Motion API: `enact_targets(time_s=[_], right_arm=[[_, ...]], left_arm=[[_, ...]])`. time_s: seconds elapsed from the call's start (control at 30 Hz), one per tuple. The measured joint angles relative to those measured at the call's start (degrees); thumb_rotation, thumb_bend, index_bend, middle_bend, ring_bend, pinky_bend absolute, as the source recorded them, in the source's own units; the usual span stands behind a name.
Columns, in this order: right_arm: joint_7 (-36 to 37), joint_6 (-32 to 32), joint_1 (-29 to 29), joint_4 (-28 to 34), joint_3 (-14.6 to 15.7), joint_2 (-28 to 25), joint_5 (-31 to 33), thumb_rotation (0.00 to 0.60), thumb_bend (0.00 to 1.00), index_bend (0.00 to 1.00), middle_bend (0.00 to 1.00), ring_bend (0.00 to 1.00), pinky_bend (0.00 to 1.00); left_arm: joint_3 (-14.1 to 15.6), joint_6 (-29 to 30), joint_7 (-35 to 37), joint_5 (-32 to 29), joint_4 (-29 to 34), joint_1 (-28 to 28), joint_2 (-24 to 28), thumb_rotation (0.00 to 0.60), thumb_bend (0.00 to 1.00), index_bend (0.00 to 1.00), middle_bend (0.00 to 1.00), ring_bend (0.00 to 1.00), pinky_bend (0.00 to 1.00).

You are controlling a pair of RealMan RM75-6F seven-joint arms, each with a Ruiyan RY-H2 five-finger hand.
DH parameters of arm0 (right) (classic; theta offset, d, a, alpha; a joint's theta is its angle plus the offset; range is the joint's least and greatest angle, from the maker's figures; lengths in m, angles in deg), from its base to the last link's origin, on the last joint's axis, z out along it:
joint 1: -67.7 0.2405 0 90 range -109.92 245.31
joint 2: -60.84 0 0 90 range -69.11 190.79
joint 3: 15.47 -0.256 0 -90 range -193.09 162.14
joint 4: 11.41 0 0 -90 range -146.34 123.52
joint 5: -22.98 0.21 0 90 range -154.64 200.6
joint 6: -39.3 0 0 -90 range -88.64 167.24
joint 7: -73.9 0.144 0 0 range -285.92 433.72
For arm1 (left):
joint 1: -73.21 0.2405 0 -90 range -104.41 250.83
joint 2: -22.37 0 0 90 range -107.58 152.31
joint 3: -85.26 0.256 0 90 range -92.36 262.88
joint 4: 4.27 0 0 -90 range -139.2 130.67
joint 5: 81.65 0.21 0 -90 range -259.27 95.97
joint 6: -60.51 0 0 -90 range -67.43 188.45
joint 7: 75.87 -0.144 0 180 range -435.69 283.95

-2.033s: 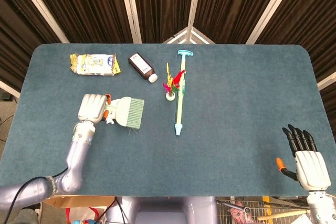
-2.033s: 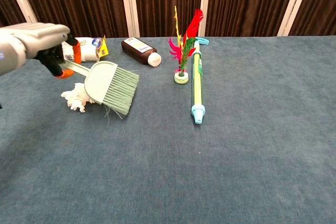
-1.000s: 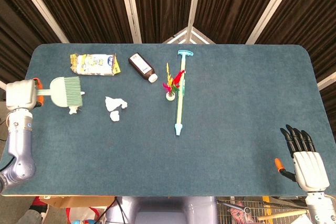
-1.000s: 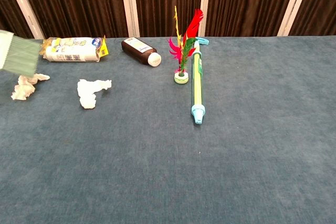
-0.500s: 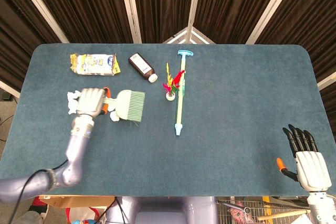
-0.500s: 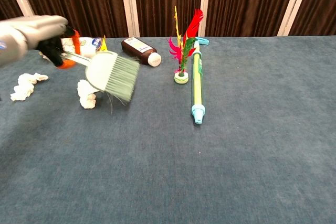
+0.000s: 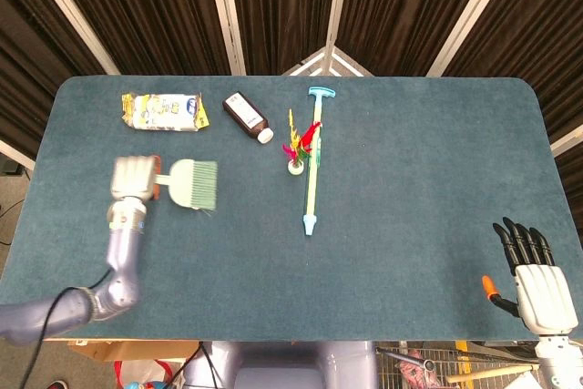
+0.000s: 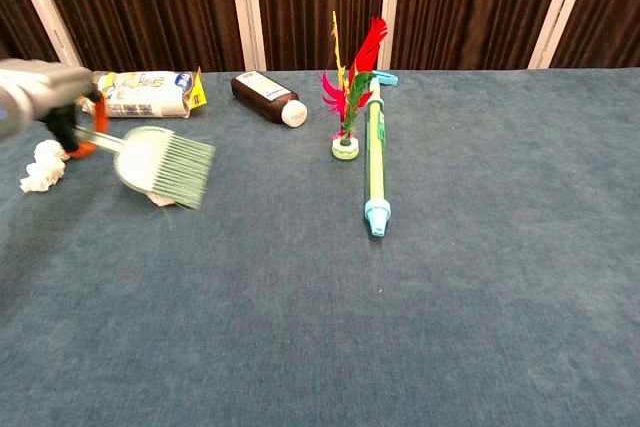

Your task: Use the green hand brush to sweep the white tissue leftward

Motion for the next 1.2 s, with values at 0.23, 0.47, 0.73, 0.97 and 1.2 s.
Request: enact_targets(time_s=[0.23, 0.47, 0.73, 0.97, 1.2], right_arm=[[-1.1, -0.1, 0.0, 0.2, 0.1, 0.3, -0.4, 0.6, 0.38, 0.0, 0.0, 0.0, 0.0], [-1.9, -0.2, 0.0, 0.2, 0.2, 0.5, -0.7, 0.6, 0.38, 0.0, 0.0, 0.0, 0.0], [-1.8, -0.4, -0.1, 0.0, 0.1, 0.5, -0.7, 0.6, 0.38, 0.0, 0.0, 0.0, 0.0], [-1.9, -0.5, -0.1, 0.2, 0.2, 0.5, -1.0, 0.6, 0.38, 0.0, 0.0, 0.0, 0.0], [-1.6, -0.6, -0.2, 0.6, 0.2, 0.3, -0.9, 0.6, 0.38, 0.0, 0.0, 0.0, 0.0]], left_arm=[[0.9, -0.5, 4.9, -0.7, 0.7, 5.9, 11.5, 0.6, 0.74, 0.79, 1.0, 1.0, 1.0], [-0.3, -0.6, 15.6, 2.0, 3.1, 10.8, 19.2, 0.6, 0.74, 0.79, 1.0, 1.0, 1.0], [-0.1, 3.2, 31.7, 19.3, 15.6, 18.1, 25.8, 0.6, 0.73, 0.78, 1.0, 1.0, 1.0], [9.3, 5.6, 32.4, 32.3, 24.7, 23.3, 23.7, 0.6, 0.58, 0.6, 0.99, 0.99, 1.0], [14.6, 5.8, 27.8, 34.9, 25.0, 25.3, 17.2, 0.6, 0.06, 0.04, 0.3, 0.47, 0.6]])
